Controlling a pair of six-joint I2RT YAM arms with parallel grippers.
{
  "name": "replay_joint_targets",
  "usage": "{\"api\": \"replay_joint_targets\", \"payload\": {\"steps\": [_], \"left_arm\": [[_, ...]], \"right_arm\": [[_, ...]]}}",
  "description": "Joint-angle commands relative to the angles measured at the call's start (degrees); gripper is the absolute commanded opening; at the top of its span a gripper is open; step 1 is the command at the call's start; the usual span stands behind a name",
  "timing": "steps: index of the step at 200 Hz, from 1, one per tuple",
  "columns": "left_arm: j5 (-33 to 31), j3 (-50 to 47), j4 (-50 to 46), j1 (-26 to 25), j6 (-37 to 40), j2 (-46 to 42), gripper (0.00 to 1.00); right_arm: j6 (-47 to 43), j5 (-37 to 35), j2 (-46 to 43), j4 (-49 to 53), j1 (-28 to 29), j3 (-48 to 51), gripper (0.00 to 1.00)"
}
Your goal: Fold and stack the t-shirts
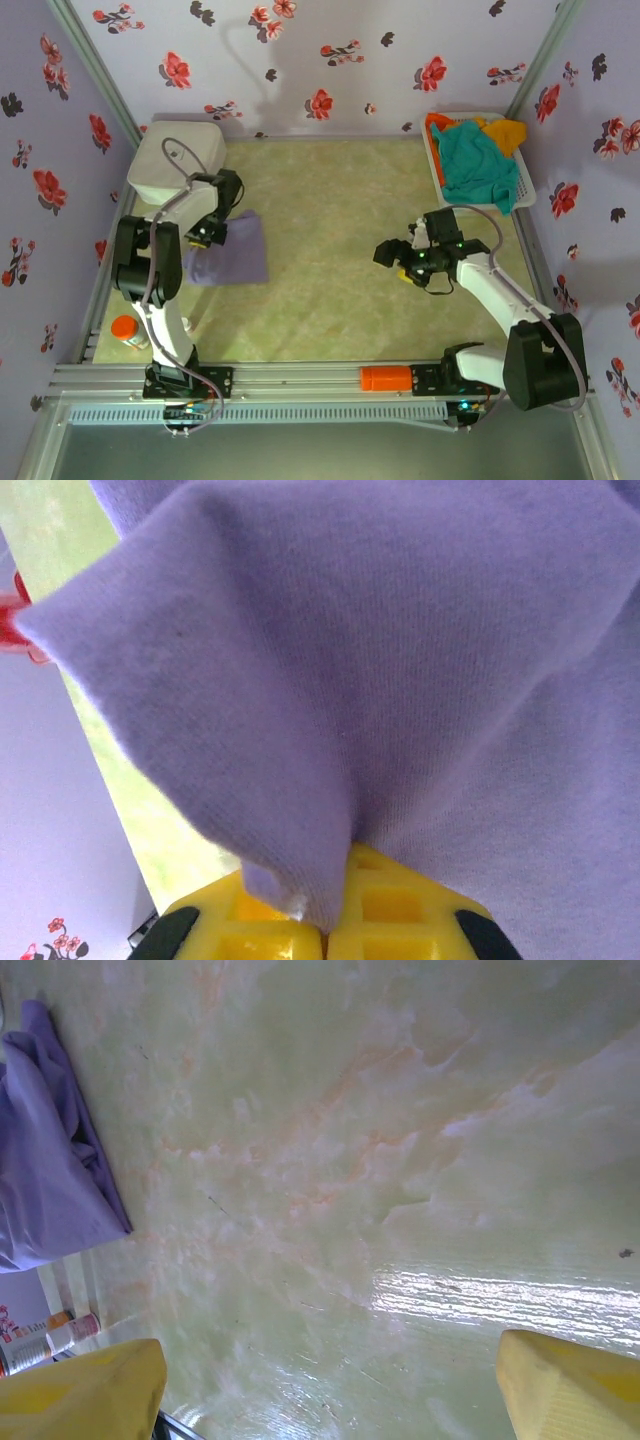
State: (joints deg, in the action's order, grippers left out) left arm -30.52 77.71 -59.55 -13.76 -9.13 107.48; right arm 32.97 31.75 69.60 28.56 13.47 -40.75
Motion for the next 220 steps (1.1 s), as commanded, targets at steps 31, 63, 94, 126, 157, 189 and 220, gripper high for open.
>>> {"api": "replay_joint_targets", "payload": {"steps": [31,63,94,126,157,189,220], "left_arm": [[-4.6,-5.4,4.1,6.4,4.9,-3.7,0.0],[-4.6,-6.7,7.8,9.6,8.9,-3.5,0.0],[-4.6,-5.3,9.3,13.2,10.4,-1.4,0.0],[-5.6,-3.0,9.0,16.2,9.1,0.1,0.0],[-7.8,-2.0,8.9,16.8,8.1,-0.8,0.13],[-7.7,-1.1,7.3,16.5,4.7,-3.6,0.61],[-5.4,-0.2,2.6,15.7,0.9,-6.4,0.75]], "right_arm": [[-0.8,1.5,0.3,0.3,-0.4,1.3,0.86],[-0.9,1.6,0.8,0.4,-0.4,1.1,0.86],[-0.6,1.9,1.0,0.5,-0.4,0.6,0.86],[-1.3,2.3,1.1,2.0,-0.4,-0.3,0.86],[-2.5,2.0,1.1,3.8,-0.4,-1.1,0.86],[-1.5,2.2,0.6,2.4,-0.3,0.5,0.86],[-1.1,2.1,0.3,1.9,-0.3,1.4,0.86]]}}
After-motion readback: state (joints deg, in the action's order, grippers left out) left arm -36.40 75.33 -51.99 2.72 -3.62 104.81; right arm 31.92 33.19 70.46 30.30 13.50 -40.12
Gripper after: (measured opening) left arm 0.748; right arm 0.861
